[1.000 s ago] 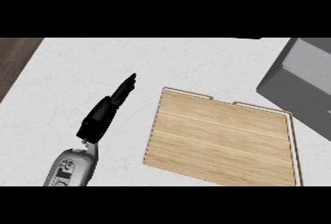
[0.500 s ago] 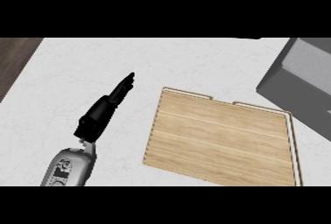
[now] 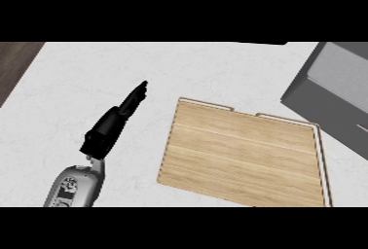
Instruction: Pick the pear from the tray and place it in the cardboard box
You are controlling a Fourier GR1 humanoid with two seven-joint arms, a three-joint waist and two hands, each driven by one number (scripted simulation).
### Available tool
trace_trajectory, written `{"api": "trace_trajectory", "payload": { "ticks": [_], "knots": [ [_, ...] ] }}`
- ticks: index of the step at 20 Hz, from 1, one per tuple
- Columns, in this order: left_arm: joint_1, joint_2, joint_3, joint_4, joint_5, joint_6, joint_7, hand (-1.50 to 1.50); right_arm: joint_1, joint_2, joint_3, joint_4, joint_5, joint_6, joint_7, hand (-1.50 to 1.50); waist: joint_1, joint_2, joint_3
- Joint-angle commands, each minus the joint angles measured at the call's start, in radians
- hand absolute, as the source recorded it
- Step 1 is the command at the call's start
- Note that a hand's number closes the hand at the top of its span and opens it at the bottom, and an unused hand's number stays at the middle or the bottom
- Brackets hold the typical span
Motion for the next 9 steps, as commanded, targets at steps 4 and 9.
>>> {"api": "trace_trajectory", "payload": {
  "ticks": [4, 9],
  "knots": [
    [-0.012, -0.008, -0.002, -0.002, -0.005, 0.008, 0.005, 0.00, -0.045, 0.115, -0.100, 0.103, -0.229, 0.283, -0.053, -1.50, 0.004, 0.013, 0.022],
    [0.004, -0.007, -0.003, 0.007, 0.006, -0.005, -0.001, 0.00, -0.088, 0.084, -0.161, 0.171, -0.367, 0.446, 0.076, -1.50, 0.012, 0.017, 0.021]
  ]
}}
